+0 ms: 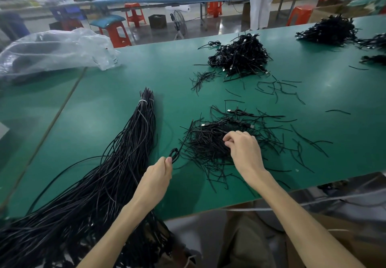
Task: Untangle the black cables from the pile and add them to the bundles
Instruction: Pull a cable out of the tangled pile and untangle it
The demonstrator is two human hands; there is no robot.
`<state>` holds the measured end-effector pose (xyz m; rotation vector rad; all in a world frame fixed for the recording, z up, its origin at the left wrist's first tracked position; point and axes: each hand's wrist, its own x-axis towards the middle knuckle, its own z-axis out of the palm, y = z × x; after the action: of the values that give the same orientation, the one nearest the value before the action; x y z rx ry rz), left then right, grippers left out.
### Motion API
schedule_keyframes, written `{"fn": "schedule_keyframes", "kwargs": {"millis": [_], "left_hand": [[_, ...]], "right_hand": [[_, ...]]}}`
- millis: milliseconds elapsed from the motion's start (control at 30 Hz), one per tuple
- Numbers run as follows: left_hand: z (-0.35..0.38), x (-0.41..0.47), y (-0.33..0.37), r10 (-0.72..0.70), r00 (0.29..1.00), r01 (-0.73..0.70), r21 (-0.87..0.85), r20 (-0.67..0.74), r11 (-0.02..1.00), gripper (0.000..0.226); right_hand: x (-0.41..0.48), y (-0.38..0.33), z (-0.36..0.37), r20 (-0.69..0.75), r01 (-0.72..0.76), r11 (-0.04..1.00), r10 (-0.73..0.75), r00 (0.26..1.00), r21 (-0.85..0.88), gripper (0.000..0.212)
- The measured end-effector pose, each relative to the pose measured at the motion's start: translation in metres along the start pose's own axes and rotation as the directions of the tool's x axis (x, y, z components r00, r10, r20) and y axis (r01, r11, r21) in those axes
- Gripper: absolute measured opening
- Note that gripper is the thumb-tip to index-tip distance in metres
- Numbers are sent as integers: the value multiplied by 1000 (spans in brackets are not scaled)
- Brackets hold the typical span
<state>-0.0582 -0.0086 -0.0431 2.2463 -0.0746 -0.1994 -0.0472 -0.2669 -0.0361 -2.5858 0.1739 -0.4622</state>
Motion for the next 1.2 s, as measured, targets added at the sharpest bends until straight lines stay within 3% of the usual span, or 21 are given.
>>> {"fn": "schedule_keyframes", "kwargs": {"millis": [67, 133, 233, 333, 433, 600, 867, 967, 1067, 1133, 1200], "left_hand": [[6, 4, 7, -43, 998, 45, -85, 36, 995, 38], [11, 7, 14, -44, 995, 61, -202, 86, 978, 36], [19, 10, 26, -2, 996, 28, -280, 93, 960, 37], [23, 11, 32, 42, 995, -15, -296, 88, 955, 40], [22, 11, 29, 76, 990, -46, -238, 120, 970, 38], [19, 7, 20, 108, 987, -86, -177, 122, 980, 38], [17, 5, 26, 76, 992, -44, -284, 103, 958, 44], [13, 3, 33, 67, 991, -26, -322, 116, 946, 43], [2, 0, 40, 71, 981, -2, -358, 179, 934, 42], [-9, -3, 42, 88, 959, 21, -382, 268, 924, 42], [-21, -7, 43, 133, 915, 36, -407, 381, 913, 42]], "right_hand": [[-3, -14, -13, -35, -78, 963, 90, 995, 259, 11], [-11, -32, -22, -21, -124, 856, 156, 988, 502, 13], [-28, -58, -18, 183, -242, 595, 158, 970, 766, 15], [-44, -74, 0, 369, -411, 420, 182, 912, 809, 13], [-49, -78, 11, 421, -479, 318, 237, 876, 818, 10], [-51, -80, 14, 366, -442, 300, 277, 888, 845, 10], [-58, -82, 19, 282, -355, 432, 226, 932, 829, 9], [-59, -79, 18, 322, -370, 385, 184, 929, 846, 12], [-57, -70, 13, 427, -443, 319, 123, 896, 838, 32], [-51, -62, 9, 510, -503, 226, 30, 860, 834, 44], [-45, -55, 4, 549, -519, 211, -118, 828, 828, 50]]}}
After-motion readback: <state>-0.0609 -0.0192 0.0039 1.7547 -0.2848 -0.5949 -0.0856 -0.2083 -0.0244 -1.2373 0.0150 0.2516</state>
